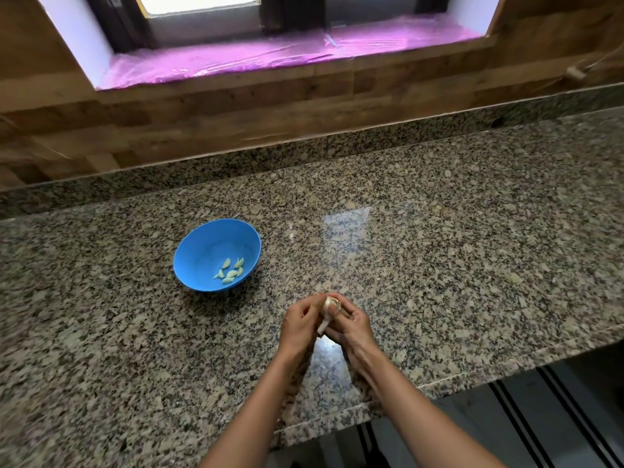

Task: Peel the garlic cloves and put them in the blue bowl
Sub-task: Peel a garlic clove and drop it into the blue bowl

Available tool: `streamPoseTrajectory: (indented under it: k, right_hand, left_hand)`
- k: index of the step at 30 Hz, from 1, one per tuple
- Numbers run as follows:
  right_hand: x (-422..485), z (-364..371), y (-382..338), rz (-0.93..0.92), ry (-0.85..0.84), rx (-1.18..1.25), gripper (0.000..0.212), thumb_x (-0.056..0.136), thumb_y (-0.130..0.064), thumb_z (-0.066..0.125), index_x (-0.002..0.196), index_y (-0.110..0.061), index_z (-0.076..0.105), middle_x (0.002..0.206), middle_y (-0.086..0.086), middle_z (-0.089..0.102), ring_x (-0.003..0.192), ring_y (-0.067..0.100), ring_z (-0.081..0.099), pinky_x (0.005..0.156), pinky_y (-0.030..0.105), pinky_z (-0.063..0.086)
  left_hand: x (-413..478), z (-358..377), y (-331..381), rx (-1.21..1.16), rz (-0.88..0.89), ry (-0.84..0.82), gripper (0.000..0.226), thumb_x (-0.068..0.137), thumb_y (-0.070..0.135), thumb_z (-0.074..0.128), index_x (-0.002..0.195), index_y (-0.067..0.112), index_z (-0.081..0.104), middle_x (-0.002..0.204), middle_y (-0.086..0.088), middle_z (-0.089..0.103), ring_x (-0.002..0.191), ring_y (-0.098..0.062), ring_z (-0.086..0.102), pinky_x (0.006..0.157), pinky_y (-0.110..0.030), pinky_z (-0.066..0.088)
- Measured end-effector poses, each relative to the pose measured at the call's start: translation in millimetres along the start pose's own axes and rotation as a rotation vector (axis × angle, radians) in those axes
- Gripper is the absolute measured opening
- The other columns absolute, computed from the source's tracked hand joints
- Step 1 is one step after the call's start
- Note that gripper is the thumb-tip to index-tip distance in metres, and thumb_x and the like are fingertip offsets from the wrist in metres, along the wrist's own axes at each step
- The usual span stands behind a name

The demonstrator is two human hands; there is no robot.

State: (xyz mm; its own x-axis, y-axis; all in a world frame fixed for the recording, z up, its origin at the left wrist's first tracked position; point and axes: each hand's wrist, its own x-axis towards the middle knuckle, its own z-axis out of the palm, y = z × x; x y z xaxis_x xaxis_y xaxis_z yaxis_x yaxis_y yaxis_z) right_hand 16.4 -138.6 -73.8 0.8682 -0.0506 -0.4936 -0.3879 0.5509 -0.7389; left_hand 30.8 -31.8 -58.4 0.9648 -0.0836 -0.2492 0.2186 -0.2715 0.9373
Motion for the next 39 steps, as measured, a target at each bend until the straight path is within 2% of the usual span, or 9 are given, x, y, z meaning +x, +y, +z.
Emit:
streamPoseTrajectory:
  k: [6, 12, 15, 19, 22, 30, 33, 35, 39]
  right_hand:
    - [1.7, -1.6, -2.3, 0.026, -0.015, -0.035, 0.052, 0.066, -0.020, 0.072, 0.116, -0.010, 0.061, 0.104, 0.009, 0.070, 0.101, 0.032, 0.063, 0.094, 0.049, 0.047]
    - [0.0, 2.1, -2.8, 0.007, 0.003, -0.032, 0.037, 0.082, -0.010, 0.065, 0.118, -0.007, 0.059, 0.108, 0.010, 0.068, 0.095, 0.025, 0.066, 0.069, 0.031, 0.058]
    - [-2.8, 4.1, -4.1, -0.001, 0.018, -0.041, 0.031, 0.085, -0.006, 0.060, 0.117, -0.007, 0.058, 0.106, 0.007, 0.069, 0.088, 0.020, 0.067, 0.064, 0.027, 0.058]
    - [-5.6, 1.6, -7.7, 0.019, -0.016, 0.033, 0.032, 0.085, -0.003, 0.060, 0.116, -0.006, 0.056, 0.098, 0.010, 0.070, 0.080, 0.022, 0.069, 0.065, 0.031, 0.059]
    - [-10.6, -4.4, -13.6, 0.038, -0.059, 0.001, 0.031, 0.086, -0.005, 0.059, 0.116, -0.007, 0.056, 0.105, 0.013, 0.067, 0.082, 0.024, 0.068, 0.069, 0.033, 0.058]
    - [-8.4, -44.0, -56.3, -0.448, 0.194, -1.123, 0.058, 0.085, -0.018, 0.064, 0.135, -0.033, 0.039, 0.105, -0.012, 0.057, 0.061, 0.006, 0.054, 0.047, 0.012, 0.045]
    - [-1.3, -54.3, -69.2, -0.479, 0.216, -1.465, 0.055, 0.087, -0.023, 0.060, 0.137, -0.030, 0.039, 0.125, -0.004, 0.057, 0.088, 0.011, 0.060, 0.075, 0.022, 0.050]
    - [2.5, -59.9, -70.0, -0.483, 0.243, -1.590, 0.054, 0.089, -0.028, 0.057, 0.139, -0.030, 0.036, 0.139, -0.005, 0.045, 0.119, 0.013, 0.047, 0.104, 0.035, 0.034]
    - [2.4, -65.3, -60.0, -0.510, 0.265, -1.627, 0.060, 0.089, -0.028, 0.058, 0.143, -0.030, 0.030, 0.147, -0.002, 0.034, 0.135, 0.016, 0.030, 0.112, 0.043, 0.019]
  left_hand:
    - [2.5, -3.6, 10.2, -0.293, -0.105, -0.005, 0.018, 0.089, 0.013, 0.062, 0.093, 0.000, 0.073, 0.077, -0.015, 0.071, 0.059, -0.013, 0.063, 0.051, -0.020, 0.049]
    - [0.2, 18.6, 8.2, 0.373, 0.044, 0.289, 0.023, 0.097, 0.022, 0.048, 0.092, 0.010, 0.067, 0.079, -0.004, 0.067, 0.069, -0.017, 0.058, 0.050, -0.021, 0.034]
    - [2.8, 19.2, 8.9, 0.434, 0.004, 0.297, 0.025, 0.099, 0.022, 0.044, 0.093, 0.007, 0.063, 0.080, -0.006, 0.064, 0.070, -0.018, 0.057, 0.051, -0.023, 0.039]
    - [9.9, 7.1, 9.6, 0.132, -0.110, 0.279, 0.023, 0.098, 0.018, 0.047, 0.093, 0.003, 0.065, 0.070, -0.003, 0.064, 0.061, -0.017, 0.062, 0.058, -0.033, 0.057]
    - [7.4, -3.3, 13.1, -0.319, -0.278, 0.200, 0.022, 0.097, 0.014, 0.050, 0.094, -0.004, 0.064, 0.071, -0.014, 0.066, 0.052, -0.015, 0.063, 0.048, -0.020, 0.054]
    - [2.6, -33.7, 5.2, -0.383, -0.326, 0.138, 0.016, 0.081, -0.003, 0.065, 0.096, 0.001, 0.069, 0.094, -0.010, 0.070, 0.077, -0.018, 0.069, 0.063, -0.019, 0.055]
    - [4.0, -34.2, 1.2, -0.307, -0.310, 0.110, 0.016, 0.081, -0.008, 0.064, 0.096, -0.002, 0.068, 0.100, -0.012, 0.068, 0.084, -0.022, 0.069, 0.067, -0.021, 0.057]
    - [2.7, -34.2, 1.0, -0.255, -0.310, 0.107, 0.014, 0.081, -0.008, 0.065, 0.093, -0.003, 0.068, 0.099, -0.016, 0.068, 0.081, -0.022, 0.069, 0.064, -0.021, 0.057]
    - [-1.4, -40.1, 3.8, -0.292, -0.340, 0.097, 0.017, 0.079, -0.009, 0.066, 0.096, -0.009, 0.068, 0.093, -0.018, 0.070, 0.074, -0.021, 0.069, 0.061, -0.021, 0.057]
